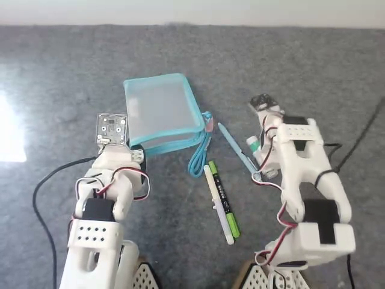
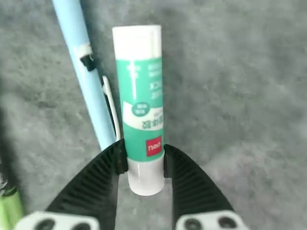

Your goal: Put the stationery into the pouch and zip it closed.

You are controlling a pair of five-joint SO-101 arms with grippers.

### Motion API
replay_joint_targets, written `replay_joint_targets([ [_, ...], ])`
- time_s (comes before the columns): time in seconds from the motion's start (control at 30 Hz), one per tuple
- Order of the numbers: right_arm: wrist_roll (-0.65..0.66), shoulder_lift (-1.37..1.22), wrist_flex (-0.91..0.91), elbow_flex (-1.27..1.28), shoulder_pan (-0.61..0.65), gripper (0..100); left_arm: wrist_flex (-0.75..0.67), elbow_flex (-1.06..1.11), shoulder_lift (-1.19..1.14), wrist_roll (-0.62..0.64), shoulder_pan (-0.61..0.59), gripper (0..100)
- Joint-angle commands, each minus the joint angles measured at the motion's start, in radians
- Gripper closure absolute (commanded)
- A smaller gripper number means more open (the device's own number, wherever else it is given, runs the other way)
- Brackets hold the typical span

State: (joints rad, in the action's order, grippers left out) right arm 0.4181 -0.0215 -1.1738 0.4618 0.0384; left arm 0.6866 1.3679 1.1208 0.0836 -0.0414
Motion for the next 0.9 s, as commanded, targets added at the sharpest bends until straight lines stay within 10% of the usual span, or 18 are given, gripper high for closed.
replay_joint_targets([
  [0.0, 0.005, 0.199, -0.156, -0.106, 0.038, 99.1, -0.032, -0.007, 0.012, -0.003, 0.0, 99],
  [0.47, 0.026, 0.578, -0.533, -0.18, 0.621, 99.1, -0.068, 0.015, 0.011, -0.003, 0.0, 99],
  [0.87, -0.08, 0.11, -0.524, -0.543, 0.621, 99.1, -0.068, 0.016, 0.011, -0.003, 0.0, 99],
])
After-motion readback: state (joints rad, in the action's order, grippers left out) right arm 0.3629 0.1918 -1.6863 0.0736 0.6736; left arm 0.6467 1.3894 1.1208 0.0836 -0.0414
